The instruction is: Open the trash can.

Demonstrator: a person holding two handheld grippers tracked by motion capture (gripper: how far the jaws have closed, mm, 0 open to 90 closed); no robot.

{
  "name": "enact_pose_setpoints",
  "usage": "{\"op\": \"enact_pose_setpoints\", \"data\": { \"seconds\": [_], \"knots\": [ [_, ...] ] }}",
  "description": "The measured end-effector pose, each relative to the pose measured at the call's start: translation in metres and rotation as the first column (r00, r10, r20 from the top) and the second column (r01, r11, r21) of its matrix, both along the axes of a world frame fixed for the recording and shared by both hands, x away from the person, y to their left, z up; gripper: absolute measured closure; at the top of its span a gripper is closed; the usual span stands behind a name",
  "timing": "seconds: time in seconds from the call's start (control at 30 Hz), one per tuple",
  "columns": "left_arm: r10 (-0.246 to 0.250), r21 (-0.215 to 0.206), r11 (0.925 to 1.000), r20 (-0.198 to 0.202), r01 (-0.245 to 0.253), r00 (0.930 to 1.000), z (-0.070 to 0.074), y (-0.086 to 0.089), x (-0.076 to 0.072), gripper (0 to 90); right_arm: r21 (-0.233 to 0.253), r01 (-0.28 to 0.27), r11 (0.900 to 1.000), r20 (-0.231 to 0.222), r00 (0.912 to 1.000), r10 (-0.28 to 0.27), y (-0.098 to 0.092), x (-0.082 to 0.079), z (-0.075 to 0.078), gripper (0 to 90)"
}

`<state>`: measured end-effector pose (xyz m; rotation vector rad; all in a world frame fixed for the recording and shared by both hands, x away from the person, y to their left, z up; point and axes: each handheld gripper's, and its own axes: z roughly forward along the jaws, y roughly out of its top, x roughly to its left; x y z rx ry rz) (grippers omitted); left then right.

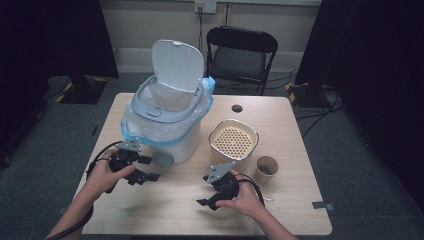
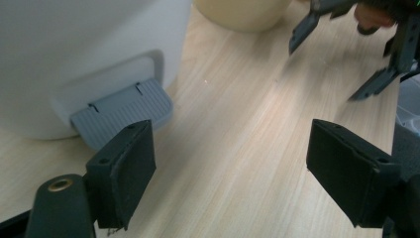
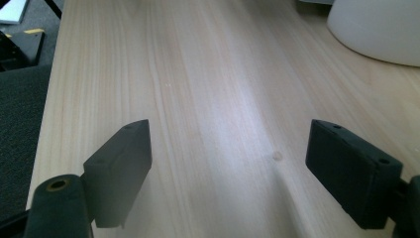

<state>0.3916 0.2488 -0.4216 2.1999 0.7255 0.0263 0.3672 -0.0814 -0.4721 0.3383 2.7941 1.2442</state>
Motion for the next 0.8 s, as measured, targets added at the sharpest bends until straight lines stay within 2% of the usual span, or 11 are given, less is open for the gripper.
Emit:
{"op": "enact_pose_setpoints", "data": {
  "seconds": [0.17,0.5,0.57,0.8],
  "knots": [
    [-0.014,0.001,0.9999,-0.004,0.014,0.9999,-0.011,-0.006,-0.001,18.7,0.01,0.026,1.0,-0.007,0.9996,-0.026,-0.01,0.002,0.002,17.5],
    [-0.026,0.004,0.9997,-0.004,0.026,0.9997,-0.027,-0.009,-0.001,19.2,0.005,0.038,0.999,-0.002,0.9993,-0.038,-0.023,0.002,0.002,17.4],
    [-0.032,0.019,0.9993,-0.006,0.032,0.9995,-0.03,-0.01,-0.001,19.3,0.006,0.045,0.999,-0.006,0.999,-0.045,-0.026,0.002,0.002,17.4],
    [-0.046,0.03,0.9985,-0.016,0.046,0.9988,-0.041,-0.014,-0.002,19.4,0.002,0.057,0.998,-0.008,0.9983,-0.057,-0.038,0.002,0.003,17.4]
  ]
}}
